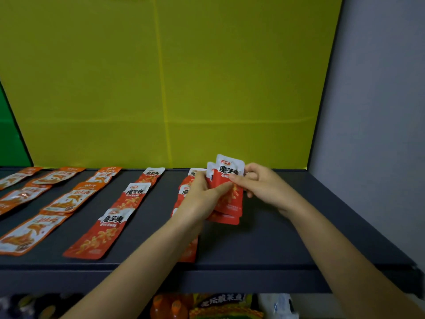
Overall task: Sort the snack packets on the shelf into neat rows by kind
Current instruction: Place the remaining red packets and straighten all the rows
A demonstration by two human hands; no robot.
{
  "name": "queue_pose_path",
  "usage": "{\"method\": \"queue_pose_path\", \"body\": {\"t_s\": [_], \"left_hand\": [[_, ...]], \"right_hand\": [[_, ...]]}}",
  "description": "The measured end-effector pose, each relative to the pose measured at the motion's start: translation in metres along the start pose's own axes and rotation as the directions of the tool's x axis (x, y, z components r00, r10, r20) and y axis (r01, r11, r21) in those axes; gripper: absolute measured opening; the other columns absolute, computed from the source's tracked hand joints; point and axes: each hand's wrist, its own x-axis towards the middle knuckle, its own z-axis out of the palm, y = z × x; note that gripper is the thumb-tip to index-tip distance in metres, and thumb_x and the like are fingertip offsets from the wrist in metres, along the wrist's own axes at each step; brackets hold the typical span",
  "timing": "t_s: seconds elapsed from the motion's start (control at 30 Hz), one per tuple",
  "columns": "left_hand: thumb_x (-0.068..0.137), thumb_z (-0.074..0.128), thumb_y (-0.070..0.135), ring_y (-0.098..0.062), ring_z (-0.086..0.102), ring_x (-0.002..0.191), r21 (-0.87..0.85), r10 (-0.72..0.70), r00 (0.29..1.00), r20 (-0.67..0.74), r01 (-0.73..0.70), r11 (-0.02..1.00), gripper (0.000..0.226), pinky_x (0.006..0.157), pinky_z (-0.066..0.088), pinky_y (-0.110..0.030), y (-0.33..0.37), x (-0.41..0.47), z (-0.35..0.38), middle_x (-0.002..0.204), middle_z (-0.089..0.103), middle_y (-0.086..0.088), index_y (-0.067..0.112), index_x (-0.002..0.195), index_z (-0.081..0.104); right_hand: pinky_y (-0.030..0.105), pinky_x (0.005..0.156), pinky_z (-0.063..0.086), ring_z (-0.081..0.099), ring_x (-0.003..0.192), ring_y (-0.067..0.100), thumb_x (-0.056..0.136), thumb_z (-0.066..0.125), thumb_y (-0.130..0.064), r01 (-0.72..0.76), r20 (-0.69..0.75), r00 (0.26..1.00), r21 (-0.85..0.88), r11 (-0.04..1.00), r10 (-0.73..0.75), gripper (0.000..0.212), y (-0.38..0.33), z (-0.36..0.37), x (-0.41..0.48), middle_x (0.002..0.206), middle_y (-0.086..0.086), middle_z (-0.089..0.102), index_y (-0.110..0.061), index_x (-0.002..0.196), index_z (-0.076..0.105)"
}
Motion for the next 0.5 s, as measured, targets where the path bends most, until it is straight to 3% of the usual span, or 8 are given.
{"method": "queue_pose_path", "body": {"t_s": [0.2,0.33,0.43,0.5], "left_hand": [[0.093,0.043,0.013,-0.012,0.057,0.069,-0.011,-0.077,0.997,0.019,0.077,0.997,0.019,0.064,0.046,-0.027,-0.009,-0.013,0.023,0.079,0.059,0.001,0.016,0.111,0.048],[0.095,0.042,0.011,-0.011,0.057,0.076,0.081,-0.084,0.996,0.039,0.080,0.993,0.017,0.069,0.047,-0.025,-0.015,-0.018,0.022,0.086,0.059,0.001,0.020,0.109,0.044],[0.094,0.045,0.010,-0.011,0.061,0.082,0.118,-0.094,0.991,0.092,0.083,0.990,0.015,0.078,0.050,-0.026,-0.018,-0.024,0.016,0.092,0.062,0.001,0.024,0.099,0.047],[0.094,0.049,0.012,-0.008,0.062,0.085,0.167,-0.078,0.989,0.123,0.057,0.984,0.015,0.079,0.051,-0.023,-0.021,-0.029,0.011,0.095,0.062,0.004,0.027,0.095,0.048]], "right_hand": [[0.006,0.049,0.045,0.062,0.050,-0.007,0.088,0.061,-0.016,-0.059,-0.116,0.990,0.218,0.974,0.085,0.015,0.020,-0.037,-0.011,0.078,-0.001,0.067,-0.010,0.100,0.054],[0.002,0.041,0.037,0.058,0.045,-0.011,0.090,0.058,-0.015,-0.082,-0.203,0.971,0.220,0.972,0.128,0.019,0.028,-0.055,-0.002,0.078,-0.003,0.063,-0.008,0.108,0.055],[0.001,0.041,0.036,0.059,0.058,0.000,0.092,0.056,-0.015,-0.113,-0.207,0.966,0.196,0.974,0.154,0.022,0.031,-0.051,0.010,0.078,-0.003,0.061,-0.005,0.111,0.058],[0.006,0.050,0.040,0.056,0.067,0.006,0.091,0.057,-0.016,-0.139,-0.194,0.965,0.177,0.974,0.174,0.028,0.034,-0.042,0.021,0.088,0.003,0.067,0.000,0.114,0.060]]}}
